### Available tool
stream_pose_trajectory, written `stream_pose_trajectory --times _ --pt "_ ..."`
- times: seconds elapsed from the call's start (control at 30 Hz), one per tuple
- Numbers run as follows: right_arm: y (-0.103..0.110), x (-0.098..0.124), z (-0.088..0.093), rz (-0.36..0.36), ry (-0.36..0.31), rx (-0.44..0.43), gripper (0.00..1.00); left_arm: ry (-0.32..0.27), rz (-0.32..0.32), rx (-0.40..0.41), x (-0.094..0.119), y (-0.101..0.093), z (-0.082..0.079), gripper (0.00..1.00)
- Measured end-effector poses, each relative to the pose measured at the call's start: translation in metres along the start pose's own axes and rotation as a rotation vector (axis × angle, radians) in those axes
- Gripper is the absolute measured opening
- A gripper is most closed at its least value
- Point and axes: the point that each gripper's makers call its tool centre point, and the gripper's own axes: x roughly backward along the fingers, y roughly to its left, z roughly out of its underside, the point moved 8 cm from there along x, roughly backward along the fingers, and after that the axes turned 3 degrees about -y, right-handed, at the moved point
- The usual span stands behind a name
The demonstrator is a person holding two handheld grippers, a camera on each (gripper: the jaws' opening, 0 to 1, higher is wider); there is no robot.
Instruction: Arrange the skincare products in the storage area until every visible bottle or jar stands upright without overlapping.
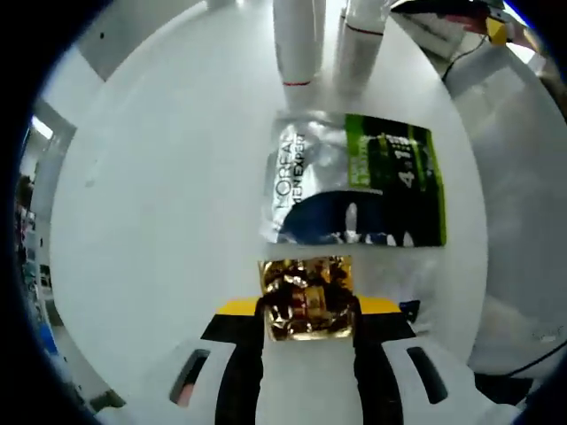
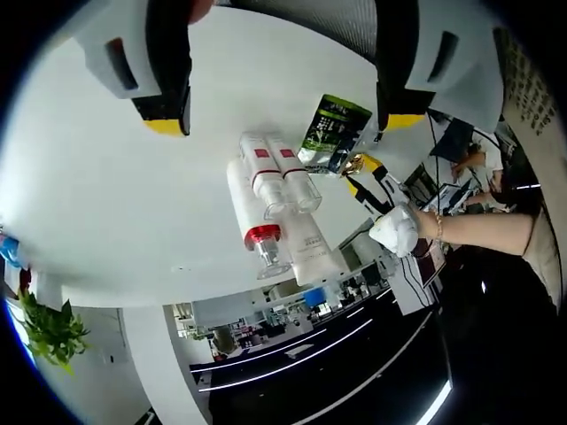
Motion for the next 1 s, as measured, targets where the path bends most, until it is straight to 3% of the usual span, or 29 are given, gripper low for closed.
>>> stream_pose_trajectory --times 0.17,1.0 --pt "-0.0005 0.0000 0.0002 0.003 0.001 -0.004 0.87 0.036 0.024 -0.078 -0.0065 0.0047 0.0022 0.36" --pt "0.0010 -0.0005 0.0004 -0.007 0.008 0.002 0.87 0.035 0.004 -0.047 -0.0014 0.0063 0.0045 0.40"
